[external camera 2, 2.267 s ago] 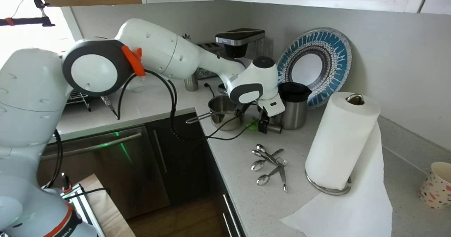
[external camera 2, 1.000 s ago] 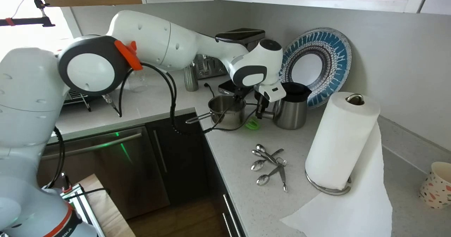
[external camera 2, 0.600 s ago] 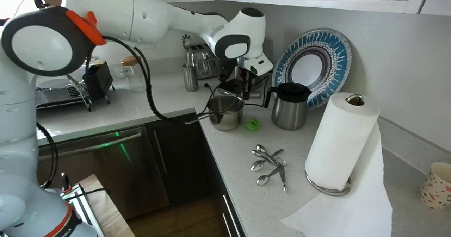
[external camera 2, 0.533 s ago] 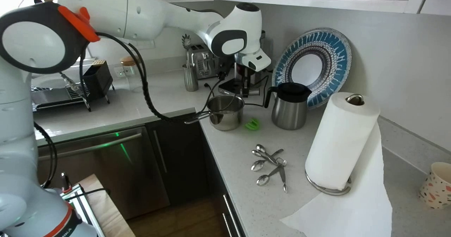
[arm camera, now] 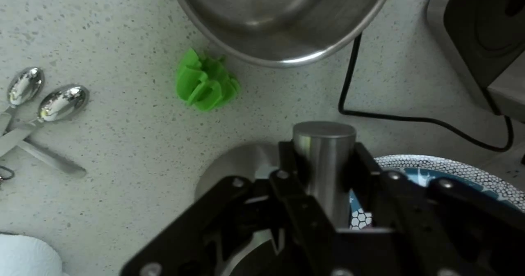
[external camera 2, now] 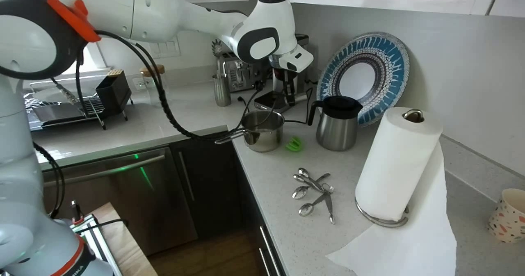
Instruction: Pick up the small silver object next to the pot and put it on the drip tray of the coffee machine
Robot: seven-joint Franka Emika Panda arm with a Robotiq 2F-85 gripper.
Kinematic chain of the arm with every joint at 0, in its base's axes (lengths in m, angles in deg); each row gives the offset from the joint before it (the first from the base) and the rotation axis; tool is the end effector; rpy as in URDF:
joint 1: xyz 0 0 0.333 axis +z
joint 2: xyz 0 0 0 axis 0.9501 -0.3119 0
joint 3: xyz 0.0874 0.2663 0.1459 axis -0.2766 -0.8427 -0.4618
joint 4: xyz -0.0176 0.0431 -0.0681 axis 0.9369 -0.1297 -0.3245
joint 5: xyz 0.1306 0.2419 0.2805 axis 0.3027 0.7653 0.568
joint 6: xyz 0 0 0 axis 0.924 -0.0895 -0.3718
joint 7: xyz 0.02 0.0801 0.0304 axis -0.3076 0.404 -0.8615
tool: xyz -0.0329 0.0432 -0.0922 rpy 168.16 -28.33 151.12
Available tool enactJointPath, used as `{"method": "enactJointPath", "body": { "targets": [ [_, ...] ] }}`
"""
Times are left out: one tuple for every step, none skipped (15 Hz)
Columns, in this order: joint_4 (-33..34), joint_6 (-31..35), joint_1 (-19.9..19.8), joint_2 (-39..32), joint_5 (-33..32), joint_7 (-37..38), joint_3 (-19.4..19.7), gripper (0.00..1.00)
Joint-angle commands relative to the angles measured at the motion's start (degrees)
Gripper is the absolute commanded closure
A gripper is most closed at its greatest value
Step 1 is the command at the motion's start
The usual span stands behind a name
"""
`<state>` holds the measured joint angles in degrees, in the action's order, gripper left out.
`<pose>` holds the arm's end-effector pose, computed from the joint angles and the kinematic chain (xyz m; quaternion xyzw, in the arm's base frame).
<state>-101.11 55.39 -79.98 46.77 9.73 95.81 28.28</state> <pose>0.6553 -0.1602 0.4987 -0.8923 0.4060 -0.1665 0.1056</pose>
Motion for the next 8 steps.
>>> {"method": "enactJointPath", "body": {
  "targets": [
    [4.6,4.2,0.3,-4.9,3.6,-5.6,-1.7,0.88],
    [6.0,4.3,0.2,-6.1,5.6,-8.0,-3.0,0.88],
    [8.1,2.7,-0.1,-7.9,8.5,-11.3,-4.9,0.88],
    [9.8,1.2,0.2,-9.1,9.5,-13.0,-6.2,0.88],
    [11.6,0.3,0.7,-10.5,9.9,-14.9,-7.4,0.88],
    [13.9,-1.5,1.2,-12.0,9.2,-16.5,-8.2,0.88],
    [16.0,-3.6,1.5,-13.0,8.7,-17.8,-9.1,0.88],
    [18.7,-5.8,1.9,-14.8,8.5,-19.3,-10.0,0.88]
  ]
}}
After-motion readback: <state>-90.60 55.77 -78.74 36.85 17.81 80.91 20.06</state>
